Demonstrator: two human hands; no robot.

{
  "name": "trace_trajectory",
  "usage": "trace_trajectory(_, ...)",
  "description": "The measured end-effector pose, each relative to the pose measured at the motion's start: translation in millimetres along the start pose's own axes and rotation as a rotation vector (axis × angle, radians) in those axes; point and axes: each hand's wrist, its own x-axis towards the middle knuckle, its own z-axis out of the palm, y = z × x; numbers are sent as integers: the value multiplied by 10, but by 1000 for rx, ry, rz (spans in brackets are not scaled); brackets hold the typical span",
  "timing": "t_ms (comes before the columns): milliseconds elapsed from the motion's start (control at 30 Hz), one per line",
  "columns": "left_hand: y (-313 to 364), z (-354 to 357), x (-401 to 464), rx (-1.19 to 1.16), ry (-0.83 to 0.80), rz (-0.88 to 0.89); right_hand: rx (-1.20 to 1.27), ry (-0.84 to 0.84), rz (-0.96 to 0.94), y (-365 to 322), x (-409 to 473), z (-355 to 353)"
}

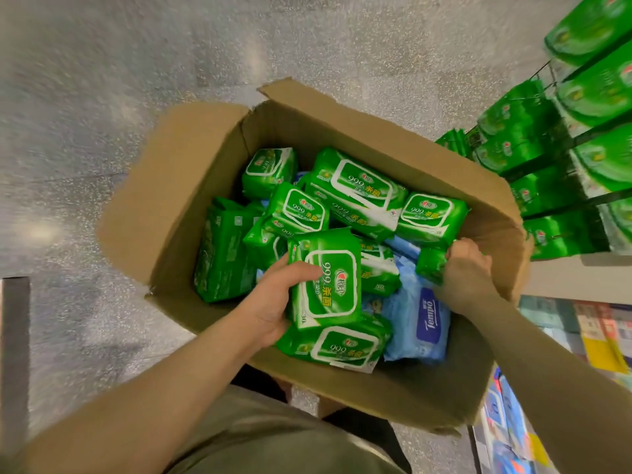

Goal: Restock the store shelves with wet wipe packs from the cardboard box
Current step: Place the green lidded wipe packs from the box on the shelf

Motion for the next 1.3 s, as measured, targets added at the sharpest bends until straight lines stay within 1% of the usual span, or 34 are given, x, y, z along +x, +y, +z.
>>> trace_trajectory(67,0,-81,-14,17,8,26,-59,115,-45,51,-21,4)
trace_trajectory(133,-21,-133,-47,23,25,32,-61,203,-87,51,-97,-61)
trace_trajectory(200,-79,-182,-69,14,55,35,2,276,-154,-21,-247,-168)
trace_trajectory(233,-109,-201,-81,6,68,32,65,276,-157,-87,-341,-235)
trace_trajectory(367,-210,-254,-147,12,132,76,363,114,-25,-413,-761,-382)
trace_trajectory(433,-238,-267,-180,-4,160,101,585,53,9,-633,-960,-501)
trace_trajectory(500,-256,-258,-211,-12,171,129,861,-30,15,-922,-1135,-705)
trace_trajectory(533,-262,-239,-230,-17,162,148,931,-62,-4,-1077,-1210,-809)
trace_trajectory(600,-264,-198,-254,-49,139,172,908,-36,-99,-1407,-1325,-972)
trace_trajectory(667,-272,-179,-260,-88,138,197,801,71,-255,-1701,-1408,-1047)
trace_trajectory(733,-272,-165,-256,-121,147,213,708,114,-361,-1876,-1453,-1049)
trace_trajectory(800,-272,-185,-239,-153,140,214,692,62,-384,-1907,-1439,-1041)
trace_trajectory(867,-257,-175,-229,-157,104,226,738,-21,-383,-1840,-1403,-1054)
trace_trajectory(967,-255,-144,-140,-193,44,210,903,-172,-348,-1696,-1380,-1051)
trace_trajectory(1033,-267,-93,-60,-258,0,193,1047,-220,-339,-1577,-1339,-994)
trace_trajectory(1067,-247,-57,-48,-279,-4,179,1121,-191,-307,-1506,-1292,-953)
trace_trajectory(1100,-234,-32,-33,-291,3,164,1192,-106,-231,-1430,-1212,-894)
trace_trajectory(1167,-231,-2,-11,-304,0,128,1250,156,44,-1221,-939,-717)
trace_trajectory(1200,-247,-10,11,-318,-27,110,1207,287,206,-1102,-763,-615)
trace_trajectory(1233,-260,-23,18,-337,-46,91,1151,377,347,-984,-575,-523)
trace_trajectory(1267,-266,-41,16,-367,-57,82,1104,398,460,-861,-378,-429)
trace_trajectory(1300,-270,-69,8,-388,-60,85,1070,371,551,-746,-190,-351)
